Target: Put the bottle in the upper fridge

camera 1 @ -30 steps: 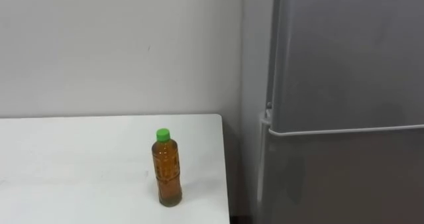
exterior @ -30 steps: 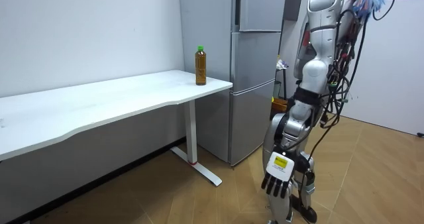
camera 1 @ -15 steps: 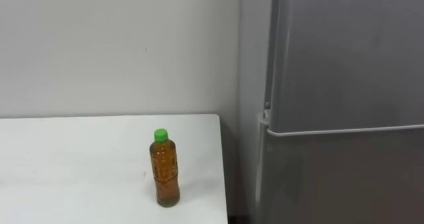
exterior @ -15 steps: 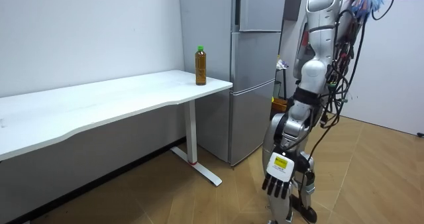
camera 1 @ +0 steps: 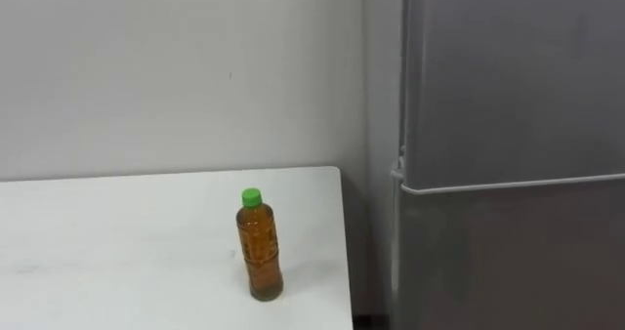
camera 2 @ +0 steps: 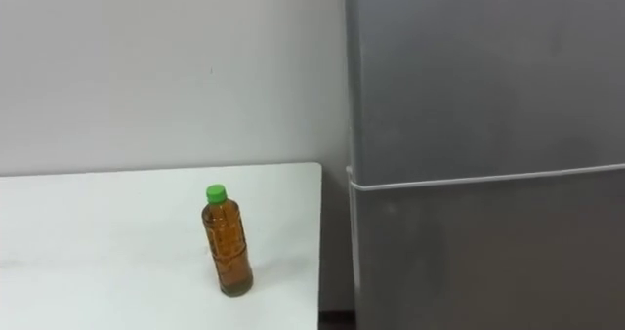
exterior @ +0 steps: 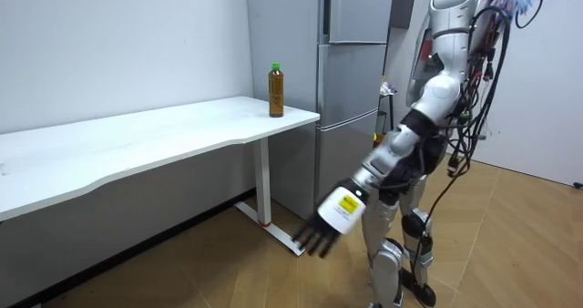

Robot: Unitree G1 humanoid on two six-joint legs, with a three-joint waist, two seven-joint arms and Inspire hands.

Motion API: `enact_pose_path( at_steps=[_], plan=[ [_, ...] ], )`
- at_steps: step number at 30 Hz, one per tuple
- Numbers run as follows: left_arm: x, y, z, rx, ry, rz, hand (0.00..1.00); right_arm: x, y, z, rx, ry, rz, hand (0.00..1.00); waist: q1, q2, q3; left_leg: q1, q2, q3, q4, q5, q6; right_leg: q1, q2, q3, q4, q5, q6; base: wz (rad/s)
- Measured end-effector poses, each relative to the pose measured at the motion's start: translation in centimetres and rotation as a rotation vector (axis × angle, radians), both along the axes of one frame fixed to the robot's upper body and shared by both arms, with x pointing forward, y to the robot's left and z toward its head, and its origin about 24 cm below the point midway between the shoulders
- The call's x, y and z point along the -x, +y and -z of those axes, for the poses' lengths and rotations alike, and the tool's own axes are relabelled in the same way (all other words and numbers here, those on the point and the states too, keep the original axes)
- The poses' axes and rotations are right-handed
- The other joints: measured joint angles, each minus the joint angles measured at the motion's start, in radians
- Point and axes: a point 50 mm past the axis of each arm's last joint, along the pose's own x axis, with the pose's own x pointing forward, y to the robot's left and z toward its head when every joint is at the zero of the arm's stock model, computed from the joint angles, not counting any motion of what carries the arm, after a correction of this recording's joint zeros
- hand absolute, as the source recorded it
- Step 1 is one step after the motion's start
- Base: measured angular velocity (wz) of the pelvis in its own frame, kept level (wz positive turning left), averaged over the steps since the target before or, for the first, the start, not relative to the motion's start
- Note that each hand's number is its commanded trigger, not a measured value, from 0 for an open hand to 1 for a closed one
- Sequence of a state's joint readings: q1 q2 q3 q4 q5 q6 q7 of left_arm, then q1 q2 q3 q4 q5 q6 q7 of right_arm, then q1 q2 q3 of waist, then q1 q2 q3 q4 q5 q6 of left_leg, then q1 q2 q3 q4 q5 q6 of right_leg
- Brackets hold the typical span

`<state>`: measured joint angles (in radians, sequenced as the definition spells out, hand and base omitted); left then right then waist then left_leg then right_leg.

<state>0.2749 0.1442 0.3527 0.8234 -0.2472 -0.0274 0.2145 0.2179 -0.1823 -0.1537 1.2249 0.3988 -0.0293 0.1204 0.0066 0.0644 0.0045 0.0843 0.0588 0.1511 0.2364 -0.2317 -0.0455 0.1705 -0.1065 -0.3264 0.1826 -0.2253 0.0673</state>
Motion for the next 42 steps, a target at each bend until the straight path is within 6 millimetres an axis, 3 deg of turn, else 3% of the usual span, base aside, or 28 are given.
enact_pose_path(
  at_steps=[4,7,10,19,25,29,32,42],
  plan=[
    [-3.0,1.0,-2.3,-0.085,-0.172,0.005,0.00,-0.4,-0.1,-0.1,0.011,-0.035,-0.011,0.00,0.001,0.005,-0.0030,-0.002,0.000,0.000,0.000,0.000,0.000,-0.008,0.000,0.002,0.001,0.000,0.000,-0.01],
    [-6.7,1.7,-5.2,-0.172,-0.342,0.021,0.00,-0.5,0.1,-0.1,0.016,-0.041,-0.032,0.00,0.006,0.011,-0.0056,-0.003,0.000,0.000,0.000,0.000,0.000,-0.007,0.000,0.001,0.002,0.000,0.000,0.00],
    [-9.0,2.4,-7.7,-0.233,-0.461,0.057,0.00,-0.6,0.2,-0.1,0.011,-0.046,-0.030,0.00,0.007,0.014,-0.0047,0.002,0.000,0.001,-0.001,0.000,0.000,-0.007,0.000,0.006,0.003,0.000,0.000,-0.03],
    [-14.2,1.9,-16.4,-0.370,-0.843,0.164,0.00,-0.6,0.3,-0.1,0.005,-0.054,-0.014,0.00,-0.007,0.012,-0.0016,0.002,0.000,0.005,-0.002,0.000,0.000,-0.011,0.001,0.023,0.003,0.000,0.000,-0.02],
    [-16.4,0.3,-21.8,-0.414,-1.084,0.254,0.00,-1.4,0.8,0.1,-0.019,-0.077,-0.025,0.00,-0.050,-0.001,0.0102,0.000,-0.001,0.002,-0.001,0.000,0.000,-0.012,0.002,0.022,0.001,0.000,0.000,0.01],
    [-17.9,-1.2,-23.8,-0.402,-1.185,0.317,0.00,-2.1,1.0,0.1,-0.034,-0.082,-0.030,0.00,-0.066,-0.003,0.0107,-0.001,-0.001,0.003,-0.001,0.000,0.000,-0.014,0.002,0.024,0.000,0.000,0.000,-0.02],
    [-19.0,-3.4,-25.4,-0.364,-1.269,0.432,0.00,-2.4,1.3,0.2,-0.057,-0.074,-0.042,0.00,-0.087,-0.009,0.0130,-0.004,-0.001,0.003,-0.003,0.000,0.000,-0.014,0.002,0.026,-0.001,0.000,0.000,0.01],
    [-21.4,-9.3,-28.0,-0.210,-1.395,0.781,0.00,-3.3,1.9,0.4,-0.077,-0.065,-0.072,0.00,-0.140,-0.023,0.0025,-0.003,-0.001,0.010,-0.003,0.000,0.000,-0.018,0.002,0.030,-0.002,0.001,0.001,0.00]
  ],
)
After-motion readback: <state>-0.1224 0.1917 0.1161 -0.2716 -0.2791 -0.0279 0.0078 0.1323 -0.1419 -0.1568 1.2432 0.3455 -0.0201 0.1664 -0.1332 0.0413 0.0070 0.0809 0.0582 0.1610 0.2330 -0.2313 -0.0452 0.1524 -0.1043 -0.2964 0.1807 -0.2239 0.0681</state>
